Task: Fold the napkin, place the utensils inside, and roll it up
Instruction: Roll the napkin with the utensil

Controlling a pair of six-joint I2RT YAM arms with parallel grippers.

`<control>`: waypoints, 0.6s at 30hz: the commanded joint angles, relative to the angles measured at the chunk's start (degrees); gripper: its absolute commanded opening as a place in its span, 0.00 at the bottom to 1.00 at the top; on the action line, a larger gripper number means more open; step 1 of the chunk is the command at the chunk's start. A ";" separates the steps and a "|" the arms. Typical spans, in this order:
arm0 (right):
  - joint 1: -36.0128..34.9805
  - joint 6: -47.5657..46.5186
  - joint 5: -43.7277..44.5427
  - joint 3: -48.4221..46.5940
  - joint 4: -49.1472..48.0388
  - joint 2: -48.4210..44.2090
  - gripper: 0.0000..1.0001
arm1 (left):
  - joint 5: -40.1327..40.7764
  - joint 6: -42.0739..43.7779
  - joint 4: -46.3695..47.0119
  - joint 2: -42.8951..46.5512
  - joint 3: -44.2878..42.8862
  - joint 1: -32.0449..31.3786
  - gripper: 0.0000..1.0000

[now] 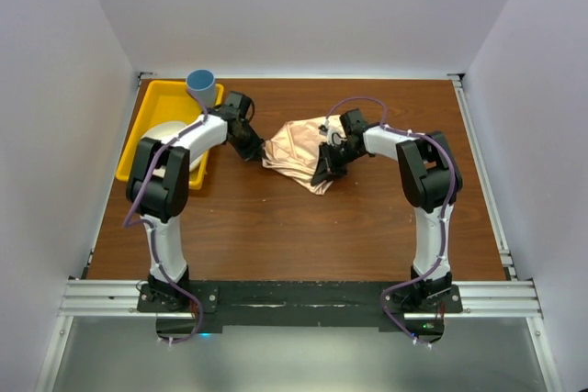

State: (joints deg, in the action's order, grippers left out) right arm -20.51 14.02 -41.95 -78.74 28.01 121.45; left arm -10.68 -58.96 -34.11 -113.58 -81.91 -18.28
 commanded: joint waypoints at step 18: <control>-2.52 9.97 2.41 5.26 -6.30 5.82 0.06 | 1.70 14.04 11.02 4.06 -4.13 1.94 0.59</control>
State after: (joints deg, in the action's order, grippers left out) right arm -22.48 26.81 -49.30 -74.00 18.22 122.93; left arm -11.40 -52.86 -25.30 -116.75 -86.37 -17.06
